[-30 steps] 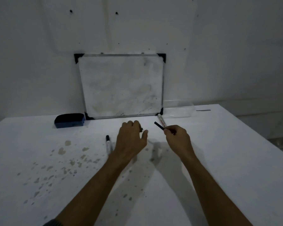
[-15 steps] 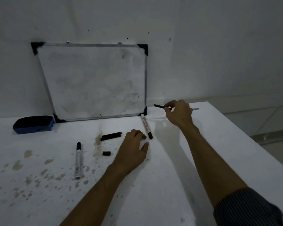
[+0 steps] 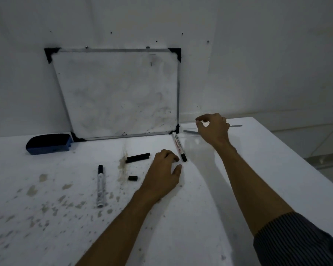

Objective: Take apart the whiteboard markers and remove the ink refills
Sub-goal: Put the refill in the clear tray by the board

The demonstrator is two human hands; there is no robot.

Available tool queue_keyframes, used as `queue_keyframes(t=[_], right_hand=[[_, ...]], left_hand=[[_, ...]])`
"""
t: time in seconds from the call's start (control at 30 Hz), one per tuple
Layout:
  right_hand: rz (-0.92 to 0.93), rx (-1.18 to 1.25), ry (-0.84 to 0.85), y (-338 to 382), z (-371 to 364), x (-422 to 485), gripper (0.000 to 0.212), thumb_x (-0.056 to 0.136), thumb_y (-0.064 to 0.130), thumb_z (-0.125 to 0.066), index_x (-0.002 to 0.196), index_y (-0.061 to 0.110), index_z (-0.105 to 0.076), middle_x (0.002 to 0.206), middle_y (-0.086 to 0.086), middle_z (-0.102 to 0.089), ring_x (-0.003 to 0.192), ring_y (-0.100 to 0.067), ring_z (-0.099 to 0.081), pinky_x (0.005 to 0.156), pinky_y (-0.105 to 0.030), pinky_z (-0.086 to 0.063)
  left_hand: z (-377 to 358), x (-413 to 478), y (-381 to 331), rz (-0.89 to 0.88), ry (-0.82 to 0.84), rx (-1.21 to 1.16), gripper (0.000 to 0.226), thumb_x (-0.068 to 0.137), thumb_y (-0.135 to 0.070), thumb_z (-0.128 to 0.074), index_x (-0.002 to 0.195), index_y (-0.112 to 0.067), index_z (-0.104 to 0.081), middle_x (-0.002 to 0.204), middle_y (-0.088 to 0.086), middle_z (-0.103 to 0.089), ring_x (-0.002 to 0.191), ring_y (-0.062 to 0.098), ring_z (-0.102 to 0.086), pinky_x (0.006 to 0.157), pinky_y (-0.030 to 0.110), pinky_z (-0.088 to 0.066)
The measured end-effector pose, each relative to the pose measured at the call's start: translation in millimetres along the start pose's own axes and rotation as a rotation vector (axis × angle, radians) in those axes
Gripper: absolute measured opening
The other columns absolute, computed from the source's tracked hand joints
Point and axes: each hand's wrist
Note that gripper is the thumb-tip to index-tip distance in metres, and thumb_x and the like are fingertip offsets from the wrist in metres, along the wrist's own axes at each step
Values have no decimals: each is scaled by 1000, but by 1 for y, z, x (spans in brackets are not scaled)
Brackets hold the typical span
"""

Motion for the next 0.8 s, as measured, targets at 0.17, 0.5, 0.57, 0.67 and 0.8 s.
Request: queue_keyframes(t=[0.17,0.5,0.57,0.67,0.8], right_hand=[[26,173,60,19,11,-71,29,95,21,-65,125,20,-66,104,3,-67,113,-27,-60,104,-49,-47],[105,317,316,80,-21,-184,24,98,23,-66,122,25,-65,110,3,-64,85,-1,-63,65,-10,-48],[155,290,360,95,-32,-200,25,96,28,-69,121,26,-66,112,2,-63,86,-3,-63,67,-10,-45],[312,151,397,118,-48,-222,38,88,50,-73,118,27,-68,110,7,-61,85,0,-57,78,-15,-45],[381,-133,361,142,-69,-244,69,73,86,-56,110,30,-70,103,7,-64,87,-11,-61,79,-29,-50]], left_hand=[[37,15,-8,151,147,-58,35,96,-18,-75,130,-17,-67,135,5,-62,124,19,-61,94,22,-45],[157,-39,42,178,-36,-159,17,93,-42,-76,107,-33,-76,103,-20,-76,97,-1,-69,79,21,-53],[165,-59,63,202,-72,-125,10,94,-38,-76,104,-33,-78,103,-18,-76,95,3,-69,78,23,-52],[165,-86,89,228,-90,-151,18,98,-20,-73,114,-28,-75,107,-11,-76,97,2,-69,82,18,-56],[165,-97,103,203,-87,-203,31,98,-7,-70,124,-23,-71,109,-8,-76,96,-2,-70,78,3,-51]])
Point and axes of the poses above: each hand's wrist, its own x-axis towards the middle knuckle, its own z-axis out of the back of the hand, y = z × x
